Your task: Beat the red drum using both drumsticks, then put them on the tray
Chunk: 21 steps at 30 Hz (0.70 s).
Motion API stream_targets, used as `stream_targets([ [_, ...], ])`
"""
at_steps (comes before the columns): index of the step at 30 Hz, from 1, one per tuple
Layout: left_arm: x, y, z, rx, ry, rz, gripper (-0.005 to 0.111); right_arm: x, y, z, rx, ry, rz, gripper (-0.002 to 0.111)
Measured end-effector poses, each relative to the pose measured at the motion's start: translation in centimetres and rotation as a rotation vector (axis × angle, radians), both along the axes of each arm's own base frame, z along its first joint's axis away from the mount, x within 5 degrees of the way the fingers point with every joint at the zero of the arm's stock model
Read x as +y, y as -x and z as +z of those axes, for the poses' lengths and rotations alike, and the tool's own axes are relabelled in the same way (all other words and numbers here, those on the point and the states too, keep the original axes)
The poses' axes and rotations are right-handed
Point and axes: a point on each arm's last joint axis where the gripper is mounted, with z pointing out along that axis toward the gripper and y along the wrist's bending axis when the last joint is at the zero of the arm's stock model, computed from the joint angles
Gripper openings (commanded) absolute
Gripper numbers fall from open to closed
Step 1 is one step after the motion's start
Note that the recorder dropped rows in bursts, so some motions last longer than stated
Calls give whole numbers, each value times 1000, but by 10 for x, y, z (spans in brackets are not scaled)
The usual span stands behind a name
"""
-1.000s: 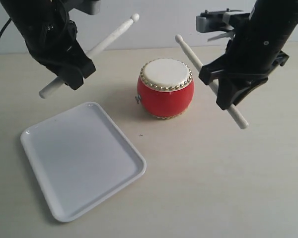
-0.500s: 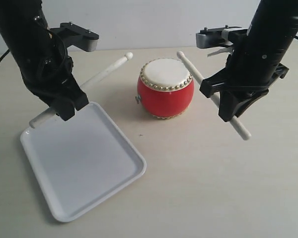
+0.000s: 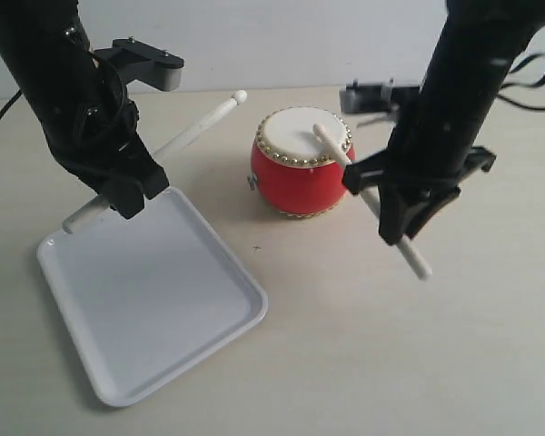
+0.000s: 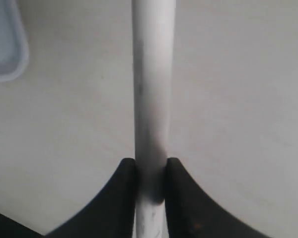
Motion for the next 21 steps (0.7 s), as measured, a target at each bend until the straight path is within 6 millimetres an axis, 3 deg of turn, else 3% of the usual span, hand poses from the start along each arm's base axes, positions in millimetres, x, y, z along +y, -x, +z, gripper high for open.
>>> stream_targets([
  [2,0,1,0,6,3,1,0,1,-1,-11,36,4,-4,0],
  [4,0,1,0,14,2,2,0,2,-2,-3,11,-11,-7,0],
  [11,-1,1,0,10,10,-4,0,-6,9,81,-263,-68,11,0],
  [14,-3,0,0,-10,22,-17,0,-16,19,102,-347,-27,33,0],
  [18,-10,-2,3,-29,30,-51,0,-24,24,103,-357,13,41,0],
  [21,-19,-9,5,-30,28,-73,0,-28,27,92,-319,27,35,0],
])
